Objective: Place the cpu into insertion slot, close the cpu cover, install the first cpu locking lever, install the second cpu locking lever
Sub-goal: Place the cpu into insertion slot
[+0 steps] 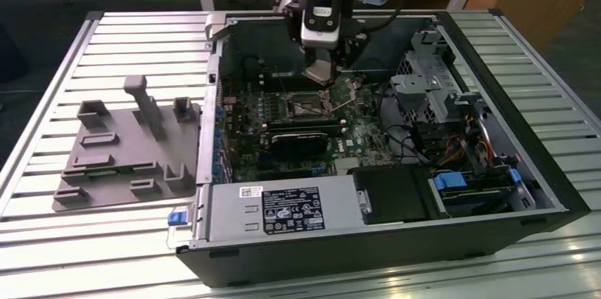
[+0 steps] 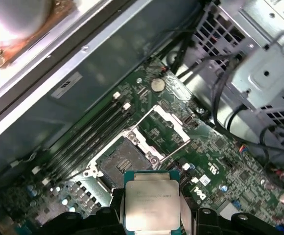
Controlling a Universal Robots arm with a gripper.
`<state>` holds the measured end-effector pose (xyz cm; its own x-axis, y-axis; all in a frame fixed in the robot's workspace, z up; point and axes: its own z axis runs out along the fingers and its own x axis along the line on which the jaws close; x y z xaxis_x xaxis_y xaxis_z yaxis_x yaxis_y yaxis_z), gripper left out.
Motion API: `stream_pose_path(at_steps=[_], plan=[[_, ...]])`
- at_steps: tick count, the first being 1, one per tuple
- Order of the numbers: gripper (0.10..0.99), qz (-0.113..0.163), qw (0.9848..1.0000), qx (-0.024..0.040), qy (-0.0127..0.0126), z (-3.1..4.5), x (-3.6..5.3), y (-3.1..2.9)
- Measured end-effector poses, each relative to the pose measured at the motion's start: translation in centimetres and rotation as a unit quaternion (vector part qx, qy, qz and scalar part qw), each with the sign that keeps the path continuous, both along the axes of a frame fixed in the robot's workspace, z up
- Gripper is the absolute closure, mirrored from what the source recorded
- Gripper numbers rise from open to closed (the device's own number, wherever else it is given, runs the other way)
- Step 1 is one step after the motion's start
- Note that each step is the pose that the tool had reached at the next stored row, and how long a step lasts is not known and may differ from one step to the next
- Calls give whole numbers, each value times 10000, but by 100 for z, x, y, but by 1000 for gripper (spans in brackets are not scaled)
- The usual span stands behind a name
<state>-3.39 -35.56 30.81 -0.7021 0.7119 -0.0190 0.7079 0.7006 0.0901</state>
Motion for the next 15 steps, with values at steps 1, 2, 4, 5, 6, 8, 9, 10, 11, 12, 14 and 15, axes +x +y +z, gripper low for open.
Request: stream_pose_path(at_steps=[1, 2, 4, 5, 6, 8, 9, 10, 11, 12, 14, 15], plan=[[549, -90, 10000, 0, 0, -2, 0, 0], [549, -179, 9998, 0, 0, -5, 0, 0], [549, -367, 9993, 0, 0, -10, 0, 0], [549, -458, 9990, 0, 0, -13, 0, 0], [549, -547, 9985, 0, 0, -16, 0, 0], [549, -727, 9974, 0, 0, -21, 0, 0], [549, -816, 9967, -1, 0, -24, 0, 0], [549, -906, 9959, 0, 0, -27, 0, 0], [549, -1003, 9950, 0, 0, -30, 0, 0], [549, -1093, 9940, 0, 0, -34, 0, 0], [549, -1272, 9919, 0, 0, -46, 0, 0], [549, -1361, 9907, 0, 0, -52, 0, 0]])
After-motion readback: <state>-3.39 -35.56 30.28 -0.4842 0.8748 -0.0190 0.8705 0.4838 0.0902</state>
